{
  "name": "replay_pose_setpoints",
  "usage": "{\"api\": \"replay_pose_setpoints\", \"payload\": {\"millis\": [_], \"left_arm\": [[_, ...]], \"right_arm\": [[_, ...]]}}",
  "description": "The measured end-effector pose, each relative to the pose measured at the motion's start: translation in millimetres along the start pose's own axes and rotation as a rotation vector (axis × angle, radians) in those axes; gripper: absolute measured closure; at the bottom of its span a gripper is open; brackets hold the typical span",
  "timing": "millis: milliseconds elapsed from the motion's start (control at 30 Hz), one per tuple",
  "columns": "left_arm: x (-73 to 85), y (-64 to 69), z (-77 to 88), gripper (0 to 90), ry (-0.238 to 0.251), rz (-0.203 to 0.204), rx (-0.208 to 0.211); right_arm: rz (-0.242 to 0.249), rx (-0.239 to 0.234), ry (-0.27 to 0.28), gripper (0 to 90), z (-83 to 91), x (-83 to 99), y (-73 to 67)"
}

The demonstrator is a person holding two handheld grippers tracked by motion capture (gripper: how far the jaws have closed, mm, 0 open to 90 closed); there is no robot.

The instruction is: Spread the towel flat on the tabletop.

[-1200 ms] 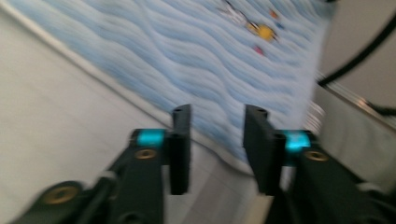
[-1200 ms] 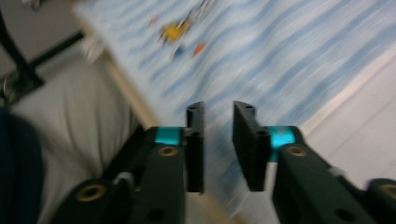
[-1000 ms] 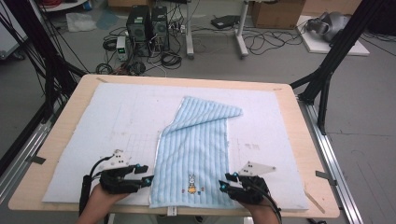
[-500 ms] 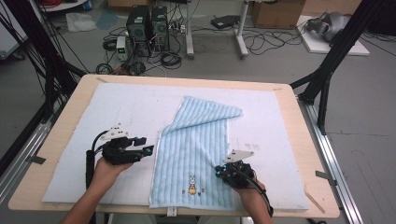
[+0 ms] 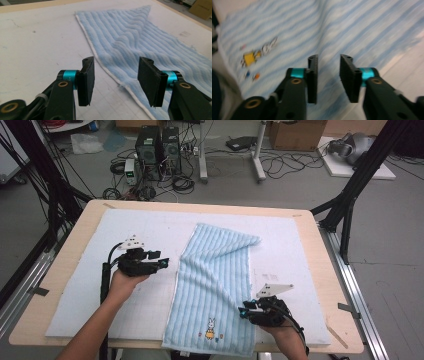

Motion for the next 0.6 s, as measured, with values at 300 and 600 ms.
{"api": "replay_pose_setpoints", "payload": {"millis": [300,600], "left_arm": [[-27.9,-10.4,-46.8,48.2,-0.031,0.030,0.053],[-48.0,-9.6,-115.0,41.5,-0.095,0.012,0.039]], "right_arm": [[-0.021,0.109,0.111,52.6,-1.6,-21.5,27.5],[-0.015,0.145,0.129,49.8,-0.7,-20.9,32.4]]}}
Point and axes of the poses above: each handheld gripper's, and its own axes: z roughly backward along the jaws, x roughly out of its underside, y roughly to its right, the point moved 2 cm from there along -z, roughly forward along the jaws, and after that the axes turned 12 degrees about -x, right-handed, at the moved point
